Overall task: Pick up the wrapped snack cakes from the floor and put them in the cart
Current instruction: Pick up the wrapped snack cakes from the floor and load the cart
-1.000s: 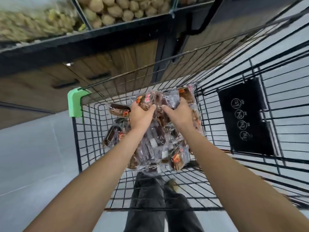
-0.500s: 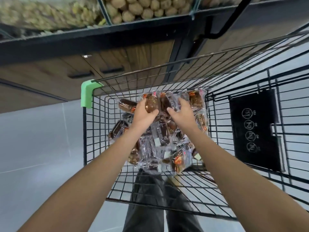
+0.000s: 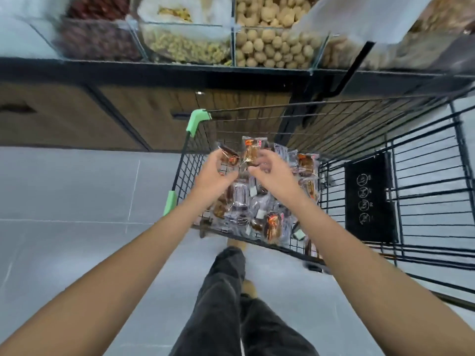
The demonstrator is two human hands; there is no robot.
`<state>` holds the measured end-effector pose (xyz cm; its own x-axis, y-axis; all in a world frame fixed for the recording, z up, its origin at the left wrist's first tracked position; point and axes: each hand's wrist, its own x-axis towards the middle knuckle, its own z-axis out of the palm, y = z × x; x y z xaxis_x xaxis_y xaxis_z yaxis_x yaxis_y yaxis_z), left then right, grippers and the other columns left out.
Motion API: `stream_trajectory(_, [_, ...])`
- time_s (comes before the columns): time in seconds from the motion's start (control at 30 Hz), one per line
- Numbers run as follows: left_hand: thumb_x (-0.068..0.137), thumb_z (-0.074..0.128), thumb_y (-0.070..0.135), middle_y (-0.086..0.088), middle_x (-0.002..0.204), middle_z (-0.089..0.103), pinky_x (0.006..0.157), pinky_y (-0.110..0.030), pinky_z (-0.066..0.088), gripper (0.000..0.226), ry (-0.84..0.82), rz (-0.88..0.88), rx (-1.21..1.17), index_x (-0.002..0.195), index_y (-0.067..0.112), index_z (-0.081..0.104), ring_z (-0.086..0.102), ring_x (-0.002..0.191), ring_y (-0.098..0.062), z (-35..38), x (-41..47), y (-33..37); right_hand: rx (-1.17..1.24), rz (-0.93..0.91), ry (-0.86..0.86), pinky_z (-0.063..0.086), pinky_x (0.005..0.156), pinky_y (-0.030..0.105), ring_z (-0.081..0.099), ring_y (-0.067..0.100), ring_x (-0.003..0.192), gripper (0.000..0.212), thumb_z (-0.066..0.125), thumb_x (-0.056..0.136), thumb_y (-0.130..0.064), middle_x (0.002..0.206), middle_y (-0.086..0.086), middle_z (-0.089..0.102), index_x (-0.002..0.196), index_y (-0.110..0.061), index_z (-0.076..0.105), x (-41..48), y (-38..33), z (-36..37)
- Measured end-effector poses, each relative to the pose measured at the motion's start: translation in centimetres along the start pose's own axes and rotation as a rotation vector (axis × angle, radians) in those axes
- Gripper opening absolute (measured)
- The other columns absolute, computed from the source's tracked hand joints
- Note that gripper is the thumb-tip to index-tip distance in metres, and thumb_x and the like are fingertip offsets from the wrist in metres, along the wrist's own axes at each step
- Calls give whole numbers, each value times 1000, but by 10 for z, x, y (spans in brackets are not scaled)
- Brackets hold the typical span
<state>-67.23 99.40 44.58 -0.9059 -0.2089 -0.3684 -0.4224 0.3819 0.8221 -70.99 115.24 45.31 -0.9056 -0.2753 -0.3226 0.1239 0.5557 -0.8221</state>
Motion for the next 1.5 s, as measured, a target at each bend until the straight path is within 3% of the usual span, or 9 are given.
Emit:
stream_trajectory(0.1, [86,67,19,-5,152,28,108,-30,32,80,30,-18,-80,149,16,19,33,133,-14,-37,-47,-8,-27,-79,-101,40,78,12,53,10,108,58,63,90,-31,120,-6,53,141,-17,39,-27,-35,13])
stream_trajectory(0.17, [85,68,18,-4,155,22,114,-38,24,84,58,-38,-117,150,16,15,24,141,-19,-63,-80,-18,-55,-127,-168,43,83,21,54,12,106,56,64,90,-27,119,-2,55,139,-16,41,-42,-60,28])
stream_trajectory(0.37, [87,64,8,-9,143,42,88,-24,38,64,434,-128,-337,143,10,32,48,122,-23,-139,-168,-62,-153,-238,-417,46,86,27,58,21,105,53,63,89,-16,125,8,57,138,-11,42,-82,-142,106])
stream_trajectory(0.57, [89,61,6,-9,138,45,88,-27,41,59,678,-192,-483,141,9,34,51,107,-18,-216,-240,-129,-279,-369,-599,44,97,31,56,17,107,50,65,87,-16,123,8,58,134,-9,48,-119,-211,221])
stream_trajectory(0.73, [89,60,8,-6,137,46,81,-23,38,58,859,-269,-530,141,10,34,50,102,-14,-302,-295,-196,-342,-448,-710,45,88,27,57,13,100,46,65,87,-17,120,5,60,130,-11,51,-144,-266,337])
stream_trajectory(0.87, [89,62,13,-1,134,47,82,-24,38,58,927,-304,-541,140,15,35,52,104,-14,-378,-340,-253,-372,-491,-801,46,91,25,58,13,102,43,65,88,-17,116,3,62,128,-12,53,-170,-310,437])
stream_trajectory(1.0, [88,63,14,-2,131,50,85,-26,41,58,971,-329,-567,140,14,37,54,113,-20,-445,-380,-300,-375,-523,-856,40,62,4,55,6,86,42,65,88,-19,106,-4,59,128,-14,53,-196,-351,521])
stream_trajectory(1.27, [89,60,10,-6,130,53,84,-25,41,50,1127,-360,-573,136,11,43,55,103,-17,-552,-434,-367,-364,-586,-973,47,84,27,56,10,81,37,65,88,-13,96,-2,60,124,-9,56,-226,-417,664])
stream_trajectory(1.5, [89,60,12,-3,132,51,82,-24,40,53,1233,-420,-598,138,12,40,54,105,-17,-648,-437,-433,-360,-638,-1077,42,76,21,55,13,83,39,64,88,-14,105,3,61,126,-10,55,-219,-474,796])
